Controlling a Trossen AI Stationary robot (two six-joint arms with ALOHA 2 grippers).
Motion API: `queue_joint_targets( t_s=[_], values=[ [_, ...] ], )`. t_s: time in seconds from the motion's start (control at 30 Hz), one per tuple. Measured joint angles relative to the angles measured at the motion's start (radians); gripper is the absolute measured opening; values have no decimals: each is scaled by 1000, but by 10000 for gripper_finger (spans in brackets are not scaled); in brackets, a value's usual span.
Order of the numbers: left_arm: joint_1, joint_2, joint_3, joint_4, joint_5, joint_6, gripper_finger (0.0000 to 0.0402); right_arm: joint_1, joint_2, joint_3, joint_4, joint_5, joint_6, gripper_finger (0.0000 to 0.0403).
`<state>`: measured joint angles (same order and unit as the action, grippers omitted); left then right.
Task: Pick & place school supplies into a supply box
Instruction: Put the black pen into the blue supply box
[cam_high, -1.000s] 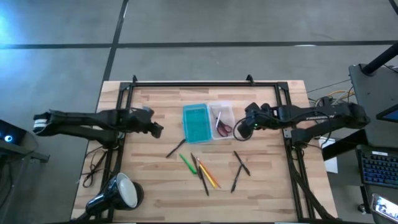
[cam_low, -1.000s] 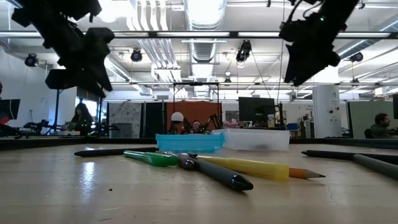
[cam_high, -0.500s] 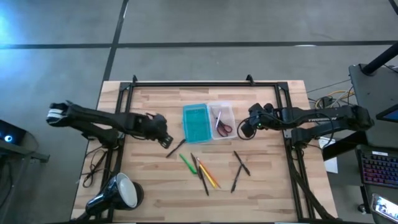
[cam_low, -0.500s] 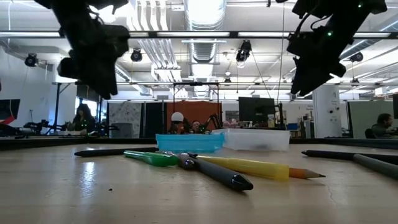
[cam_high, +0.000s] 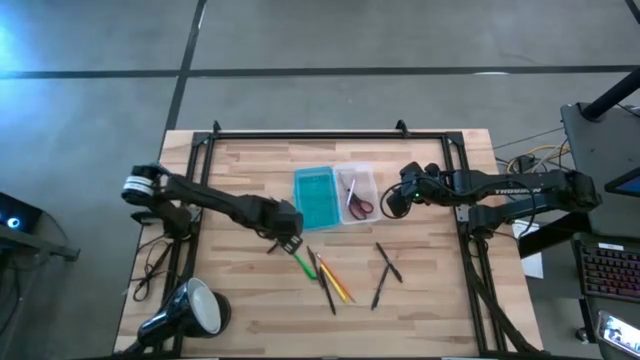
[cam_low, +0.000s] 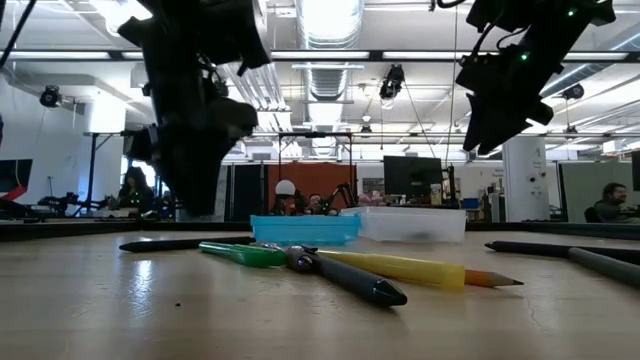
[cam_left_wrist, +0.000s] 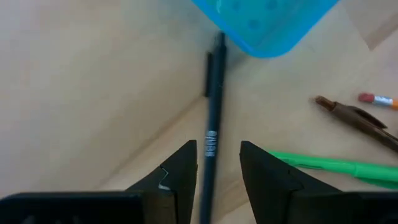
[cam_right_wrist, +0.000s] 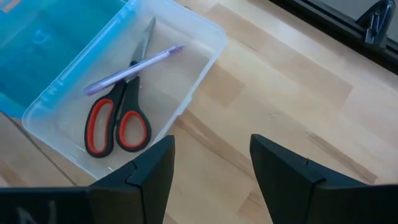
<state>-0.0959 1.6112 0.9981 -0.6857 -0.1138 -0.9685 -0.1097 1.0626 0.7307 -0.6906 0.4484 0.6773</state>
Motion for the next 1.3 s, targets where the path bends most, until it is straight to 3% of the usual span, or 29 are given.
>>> queue_joint_targets(
  t_s=[0.23, 0.53, 0.77, 0.97, 1.3],
  values=[
    [3, 51, -2, 51, 22, -28, 108, 0, 0, 0, 44, -1, -1, 198],
    [9, 143, 3, 82, 15, 46, 102, 0, 1, 0, 80, -2, -49, 198],
    [10, 179, -1, 68, 31, -22, 26, 0, 1, 0, 78, -3, -50, 198],
    [21, 141, -1, 46, 69, -95, 12, 0, 1, 0, 78, 13, -51, 198],
    [21, -50, -7, -115, 145, -423, 9, -30, -10, 4, 83, 92, 22, 194]
  ],
)
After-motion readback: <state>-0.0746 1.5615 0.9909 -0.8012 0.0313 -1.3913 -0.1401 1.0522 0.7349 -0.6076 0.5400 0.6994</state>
